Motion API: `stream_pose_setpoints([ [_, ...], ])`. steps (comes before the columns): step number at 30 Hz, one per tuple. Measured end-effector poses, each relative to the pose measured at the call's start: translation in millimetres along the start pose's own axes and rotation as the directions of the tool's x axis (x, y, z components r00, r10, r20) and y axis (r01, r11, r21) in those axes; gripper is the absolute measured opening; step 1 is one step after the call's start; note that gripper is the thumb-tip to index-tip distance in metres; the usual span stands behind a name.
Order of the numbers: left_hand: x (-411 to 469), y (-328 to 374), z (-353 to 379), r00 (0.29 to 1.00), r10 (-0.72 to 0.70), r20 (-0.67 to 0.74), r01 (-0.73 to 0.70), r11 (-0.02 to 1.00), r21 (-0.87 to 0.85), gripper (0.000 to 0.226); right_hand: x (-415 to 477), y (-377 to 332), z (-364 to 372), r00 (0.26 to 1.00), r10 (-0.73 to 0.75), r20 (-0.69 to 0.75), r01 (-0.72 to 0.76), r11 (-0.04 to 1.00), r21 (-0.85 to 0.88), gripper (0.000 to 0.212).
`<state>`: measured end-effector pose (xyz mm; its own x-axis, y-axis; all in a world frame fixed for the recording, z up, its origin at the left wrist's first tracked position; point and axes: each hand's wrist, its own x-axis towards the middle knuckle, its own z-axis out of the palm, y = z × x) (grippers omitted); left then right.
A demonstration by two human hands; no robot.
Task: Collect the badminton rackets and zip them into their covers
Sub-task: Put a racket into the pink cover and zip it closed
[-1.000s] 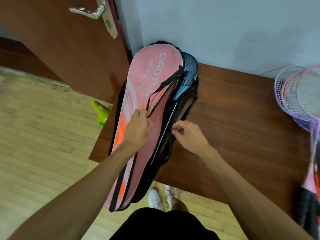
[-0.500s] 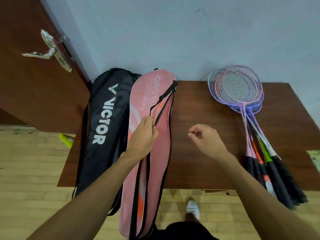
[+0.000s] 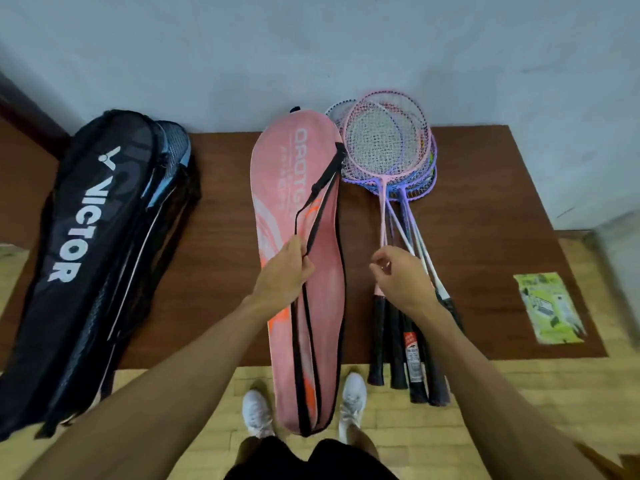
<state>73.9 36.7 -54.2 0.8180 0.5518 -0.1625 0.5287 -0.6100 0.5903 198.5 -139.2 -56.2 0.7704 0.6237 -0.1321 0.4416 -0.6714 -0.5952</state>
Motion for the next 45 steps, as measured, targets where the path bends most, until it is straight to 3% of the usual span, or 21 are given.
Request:
stream_pose_setpoints([
  [4, 6.5, 2.8, 25.0, 0.998, -0.038, 0.044, 0.042, 0.994, -0.101, 0.010, 17.7, 22.4, 2.9, 0.997, 0.071, 0.022, -0.070, 0.996, -0.049, 0.017],
  [8, 12.5, -2.8, 43.0, 0.992, -0.098, 0.080, 0.109, 0.983, -0.148, 0.033, 41.9, 28.4, 11.1, 0.991, 0.134, 0.013, -0.132, 0.986, -0.105, 0.025],
  [13, 16.3, -8.7, 61.2, 0.970, -0.239, 0.032, 0.238, 0.928, -0.287, 0.032, 62.2, 24.4, 25.9, 0.975, 0.216, 0.055, -0.200, 0.957, -0.208, 0.033],
  [16, 16.8, -12.3, 65.3, 0.964, -0.266, -0.013, 0.248, 0.915, -0.317, 0.032, 67.7, 22.5, 31.9, 0.967, 0.255, 0.002, -0.250, 0.953, -0.173, 0.033],
  [19, 18.4, -17.3, 55.6, 0.968, -0.252, -0.010, 0.239, 0.928, -0.285, 0.039, 70.5, 22.9, 30.9, 0.977, 0.214, 0.022, -0.207, 0.962, -0.177, 0.020],
  [21, 19.7, -19.8, 45.2, 0.975, -0.222, 0.017, 0.222, 0.961, -0.166, 0.041, 68.5, 23.8, 25.7, 0.977, 0.211, 0.032, -0.206, 0.972, -0.116, 0.014],
  [24, 22.2, -21.6, 28.9, 0.975, -0.216, 0.057, 0.219, 0.974, -0.054, 0.027, 60.7, 22.0, 15.1, 0.987, 0.160, 0.003, -0.160, 0.987, 0.008, 0.014],
  [29, 26.9, -17.1, 4.6, 0.954, -0.298, 0.008, 0.297, 0.948, -0.117, 0.011, 44.2, 11.6, -8.4, 0.993, 0.116, -0.017, -0.114, 0.988, 0.102, 0.020],
  [40, 31.3, -12.2, -26.9, 0.838, -0.527, -0.141, 0.466, 0.826, -0.317, 0.023, -31.7, 30.9, -24.0, 0.998, 0.020, -0.057, -0.014, 0.994, 0.106, 0.009],
  [45, 25.4, -20.2, -23.3, 0.881, -0.461, -0.108, 0.405, 0.851, -0.334, 0.023, -78.2, 40.6, -10.6, 1.000, 0.010, -0.007, -0.009, 0.998, 0.060, 0.008],
])
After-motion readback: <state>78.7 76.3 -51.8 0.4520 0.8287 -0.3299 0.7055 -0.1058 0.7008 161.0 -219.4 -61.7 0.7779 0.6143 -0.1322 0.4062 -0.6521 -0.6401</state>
